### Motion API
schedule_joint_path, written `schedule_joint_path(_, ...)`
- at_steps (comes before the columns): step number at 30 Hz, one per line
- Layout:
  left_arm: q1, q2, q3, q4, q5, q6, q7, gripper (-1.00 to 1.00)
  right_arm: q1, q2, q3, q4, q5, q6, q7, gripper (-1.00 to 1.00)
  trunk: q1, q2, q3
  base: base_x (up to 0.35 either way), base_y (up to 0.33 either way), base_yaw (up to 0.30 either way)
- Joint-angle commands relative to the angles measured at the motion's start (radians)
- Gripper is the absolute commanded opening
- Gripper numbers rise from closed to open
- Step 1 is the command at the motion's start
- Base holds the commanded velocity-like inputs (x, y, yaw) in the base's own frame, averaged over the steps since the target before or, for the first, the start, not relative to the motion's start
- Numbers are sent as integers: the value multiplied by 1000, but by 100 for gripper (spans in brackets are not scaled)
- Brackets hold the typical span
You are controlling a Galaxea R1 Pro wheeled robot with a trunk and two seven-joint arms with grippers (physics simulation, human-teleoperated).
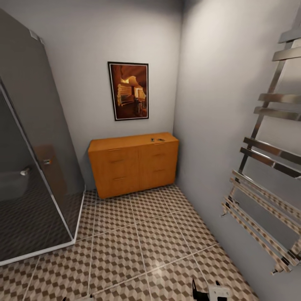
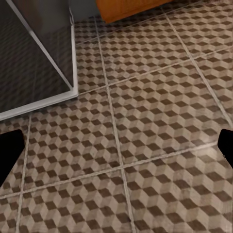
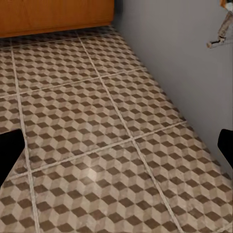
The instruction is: Take the four mousetraps from the cabinet in the bathroom and place them on the bathroom floor. Make sure all four end up on the same floor surface, and ensure that at least two of them are either under or directly next to the same bathroom sink.
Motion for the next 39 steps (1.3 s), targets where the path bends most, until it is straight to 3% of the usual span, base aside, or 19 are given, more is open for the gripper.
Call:
schedule_joint_path(1, -1, -1, -8, 3, 4, -3, 4, 100, -1, 0, 9, 1, -8, -3, -3, 100, 1, -2, -2, 306, 0, 3)
schedule_joint_path(28, -1, -1, -8, 3, 4, -3, 4, 100, -1, 0, 9, 1, -8, -3, -3, 100, 1, -2, -2, 261, 0, 0)
schedule_joint_path(39, -1, -1, -8, 3, 4, -3, 3, 100, -1, 0, 9, 1, -8, -2, -3, 100, 1, -2, -2, 75, 0, 0)
